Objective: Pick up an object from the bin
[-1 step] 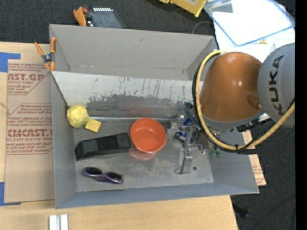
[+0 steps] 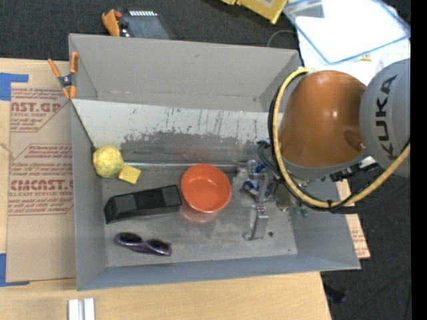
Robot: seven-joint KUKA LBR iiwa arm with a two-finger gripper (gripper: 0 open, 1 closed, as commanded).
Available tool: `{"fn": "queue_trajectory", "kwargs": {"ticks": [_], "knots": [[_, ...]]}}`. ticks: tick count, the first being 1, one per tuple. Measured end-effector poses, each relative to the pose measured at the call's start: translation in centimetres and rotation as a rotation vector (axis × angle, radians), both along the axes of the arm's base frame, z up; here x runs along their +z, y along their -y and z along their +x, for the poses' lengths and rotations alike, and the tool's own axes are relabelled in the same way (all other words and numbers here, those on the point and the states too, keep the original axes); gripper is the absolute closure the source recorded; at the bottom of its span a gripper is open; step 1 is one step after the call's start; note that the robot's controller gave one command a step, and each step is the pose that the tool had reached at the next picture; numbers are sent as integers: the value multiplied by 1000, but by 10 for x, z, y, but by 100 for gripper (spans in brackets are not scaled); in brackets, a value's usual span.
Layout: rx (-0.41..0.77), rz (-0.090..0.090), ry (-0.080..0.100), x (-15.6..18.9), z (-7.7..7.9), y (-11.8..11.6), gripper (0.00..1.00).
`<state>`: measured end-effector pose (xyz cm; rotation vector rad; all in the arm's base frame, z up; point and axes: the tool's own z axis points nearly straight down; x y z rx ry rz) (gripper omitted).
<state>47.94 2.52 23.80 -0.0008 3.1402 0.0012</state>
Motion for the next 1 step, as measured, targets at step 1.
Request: {"fn": "queue_trajectory", "kwargs": {"ticks": [1], "knots": [[-45, 2, 5, -80, 32, -33, 0]]}}
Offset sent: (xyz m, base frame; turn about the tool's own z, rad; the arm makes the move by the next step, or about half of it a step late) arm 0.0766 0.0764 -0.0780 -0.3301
